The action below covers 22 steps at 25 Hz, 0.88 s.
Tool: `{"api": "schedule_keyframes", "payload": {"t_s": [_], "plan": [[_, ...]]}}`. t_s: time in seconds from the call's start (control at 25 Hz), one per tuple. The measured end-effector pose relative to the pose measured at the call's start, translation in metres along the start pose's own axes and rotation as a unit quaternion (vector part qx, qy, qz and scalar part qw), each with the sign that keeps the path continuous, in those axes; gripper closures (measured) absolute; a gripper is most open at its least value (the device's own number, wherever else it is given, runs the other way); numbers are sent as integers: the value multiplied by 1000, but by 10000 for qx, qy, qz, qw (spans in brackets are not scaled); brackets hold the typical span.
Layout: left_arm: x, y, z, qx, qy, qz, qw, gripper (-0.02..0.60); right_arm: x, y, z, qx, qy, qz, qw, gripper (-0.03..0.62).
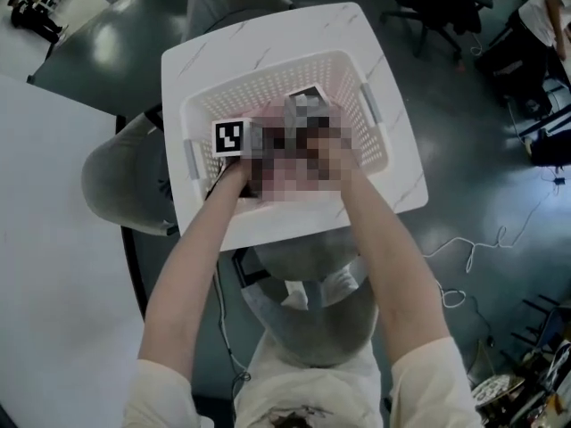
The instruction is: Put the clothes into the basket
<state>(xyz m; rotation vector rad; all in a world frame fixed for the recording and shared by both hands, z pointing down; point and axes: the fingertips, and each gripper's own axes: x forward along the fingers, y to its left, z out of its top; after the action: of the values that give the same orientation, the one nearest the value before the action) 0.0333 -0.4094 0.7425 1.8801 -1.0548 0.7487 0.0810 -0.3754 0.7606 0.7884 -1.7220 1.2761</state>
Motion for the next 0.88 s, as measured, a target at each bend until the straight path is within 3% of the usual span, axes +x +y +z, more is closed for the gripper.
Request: {"api": "schedule_keyframes", "payload": {"t_s": [0.2, 0.48, 0.6, 0.76, 0.88], "plan": [[-8, -4, -3, -3, 89, -408, 9991, 384, -6, 5, -5, -183, -13, 90, 9998, 362], [-23, -7, 4, 315, 128, -30, 9994, 334, -23, 10, -8, -370, 157, 75, 9992, 321], [-33, -13, 8, 290, 124, -104, 9994, 327, -35, 14, -10, -615, 242, 28, 9978, 298], [-51, -18, 11, 299, -22, 94, 9995, 318, -51, 19, -11, -908, 347, -162, 9951, 293], [-66, -20, 15, 37, -109, 82, 9999, 314, -66, 26, -3, -955, 316, -203, 9947, 293]]}}
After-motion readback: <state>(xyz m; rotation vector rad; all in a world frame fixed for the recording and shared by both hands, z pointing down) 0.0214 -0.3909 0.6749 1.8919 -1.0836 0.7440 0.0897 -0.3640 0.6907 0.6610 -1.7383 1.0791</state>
